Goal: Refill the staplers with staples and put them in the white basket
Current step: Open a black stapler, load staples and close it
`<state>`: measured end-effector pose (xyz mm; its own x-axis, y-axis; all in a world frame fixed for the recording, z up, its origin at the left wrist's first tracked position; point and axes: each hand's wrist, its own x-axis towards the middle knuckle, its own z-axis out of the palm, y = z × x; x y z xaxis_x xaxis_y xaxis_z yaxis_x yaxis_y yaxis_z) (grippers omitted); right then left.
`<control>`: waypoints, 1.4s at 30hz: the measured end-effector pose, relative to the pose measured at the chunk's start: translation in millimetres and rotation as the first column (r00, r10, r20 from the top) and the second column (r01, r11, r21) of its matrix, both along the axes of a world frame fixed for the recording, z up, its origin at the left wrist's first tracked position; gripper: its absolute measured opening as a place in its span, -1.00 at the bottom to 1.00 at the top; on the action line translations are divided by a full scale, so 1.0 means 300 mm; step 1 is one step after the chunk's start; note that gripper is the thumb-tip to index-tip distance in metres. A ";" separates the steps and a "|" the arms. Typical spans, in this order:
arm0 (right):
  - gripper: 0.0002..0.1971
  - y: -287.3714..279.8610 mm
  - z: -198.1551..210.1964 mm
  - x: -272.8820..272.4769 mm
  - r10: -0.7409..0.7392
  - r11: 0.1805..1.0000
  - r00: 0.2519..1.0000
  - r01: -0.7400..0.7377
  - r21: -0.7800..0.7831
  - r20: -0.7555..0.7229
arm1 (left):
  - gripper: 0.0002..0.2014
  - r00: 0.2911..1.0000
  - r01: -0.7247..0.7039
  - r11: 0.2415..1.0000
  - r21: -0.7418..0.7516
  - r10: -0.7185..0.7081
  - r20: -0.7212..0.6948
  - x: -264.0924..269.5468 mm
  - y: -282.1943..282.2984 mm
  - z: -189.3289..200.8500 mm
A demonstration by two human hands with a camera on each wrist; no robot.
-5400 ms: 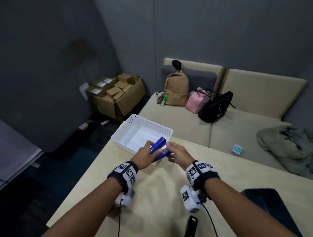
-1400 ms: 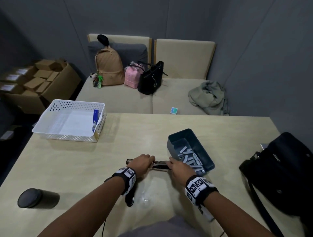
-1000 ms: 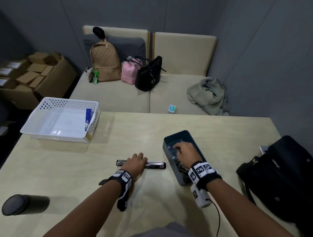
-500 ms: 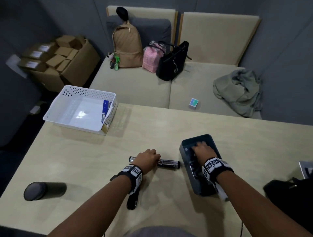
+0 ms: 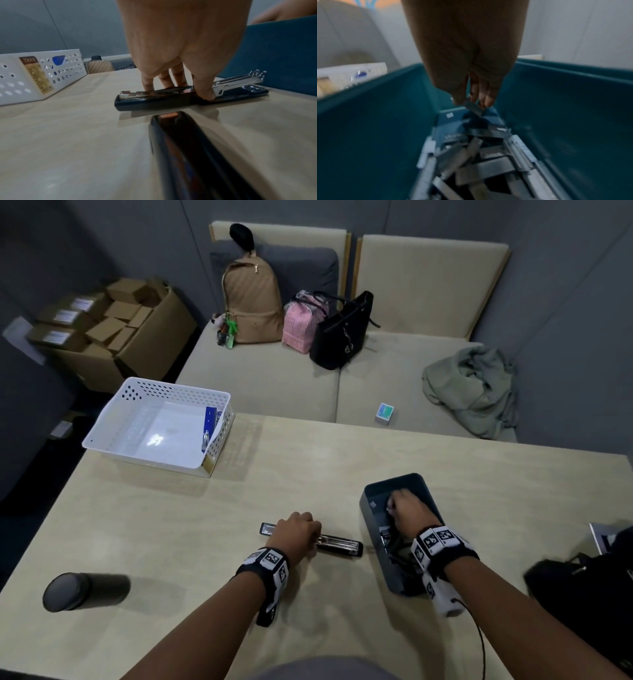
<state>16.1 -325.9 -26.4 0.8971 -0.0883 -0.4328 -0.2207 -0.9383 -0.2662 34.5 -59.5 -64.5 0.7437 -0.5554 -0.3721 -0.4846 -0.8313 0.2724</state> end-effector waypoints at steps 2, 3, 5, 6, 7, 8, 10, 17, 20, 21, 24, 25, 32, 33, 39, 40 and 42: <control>-0.86 0.009 0.038 -0.021 -0.100 0.993 0.995 0.098 0.069 0.031 | -0.79 1.000 -0.001 1.000 0.004 0.001 0.004 -0.025 0.002 -0.003; -0.88 0.014 0.060 -0.033 -0.146 0.985 0.988 0.140 0.105 0.057 | -0.77 1.000 -0.009 1.000 0.000 0.009 0.006 -0.040 0.006 -0.004; -0.93 0.031 0.095 -0.051 -0.229 0.960 0.967 0.205 0.191 0.113 | -0.75 1.000 -0.026 0.999 -0.024 0.026 0.017 -0.072 0.023 -0.010; -0.93 0.046 0.114 -0.060 -0.263 0.944 0.956 0.227 0.238 0.133 | -0.75 0.999 -0.032 0.999 -0.043 0.033 0.021 -0.090 0.035 -0.014; -0.94 0.064 0.133 -0.061 -0.295 0.927 0.944 0.246 0.284 0.148 | -0.75 0.999 -0.035 0.998 -0.058 0.037 0.027 -0.104 0.046 -0.019; -0.94 0.088 0.153 -0.062 -0.321 0.907 0.934 0.254 0.337 0.160 | -0.76 0.999 -0.035 0.997 -0.069 0.038 0.035 -0.116 0.058 -0.024; -0.85 0.155 0.194 -0.078 -0.282 0.889 0.939 0.179 0.423 0.196 | -0.76 0.999 -0.031 0.996 -0.083 0.034 0.039 -0.144 0.083 -0.027; -0.64 0.380 0.141 -0.202 0.056 0.876 0.995 -0.091 0.473 0.087 | -0.79 0.999 -0.026 0.999 -0.042 0.027 0.041 -0.190 0.139 -0.013; -0.66 0.400 0.081 -0.238 0.061 0.899 0.996 -0.080 0.430 0.058 | -0.81 0.998 0.007 1.000 0.001 -0.007 0.055 -0.186 0.134 0.000; -0.68 0.399 0.068 -0.247 0.062 0.909 0.996 -0.081 0.409 0.059 | -0.82 0.998 0.016 1.000 0.016 -0.017 0.059 -0.184 0.131 0.005; -0.71 0.385 0.033 -0.272 0.074 0.943 0.995 -0.094 0.320 0.072 | -0.83 0.998 0.020 0.999 0.037 -0.022 0.058 -0.183 0.122 0.012; -0.72 0.382 0.029 -0.281 0.073 0.951 0.995 -0.090 0.296 0.069 | -0.83 0.998 0.019 0.999 0.043 -0.021 0.055 -0.184 0.120 0.013; -0.72 0.409 -0.005 -0.339 0.003 0.972 0.998 -0.017 0.233 0.062 | -0.82 0.999 0.018 0.998 0.060 -0.020 0.043 -0.184 0.113 0.024; -0.72 0.414 -0.008 -0.343 -0.013 0.974 0.997 -0.004 0.226 0.074 | -0.82 0.999 0.020 0.998 0.061 -0.022 0.034 -0.183 0.111 0.026; -0.73 0.440 -0.015 -0.337 0.056 0.991 0.994 -0.066 0.118 0.090 | -0.83 0.999 0.032 0.995 0.091 -0.032 0.009 -0.175 0.101 0.042; -0.75 0.442 -0.015 -0.333 0.060 0.992 0.995 -0.069 0.107 0.083 | -0.84 0.999 0.031 0.995 0.095 -0.032 0.008 -0.175 0.100 0.043; -0.78 0.445 -0.013 -0.325 0.069 0.994 0.995 -0.075 0.080 0.072 | -0.85 0.999 0.030 0.995 0.097 -0.031 0.007 -0.175 0.098 0.044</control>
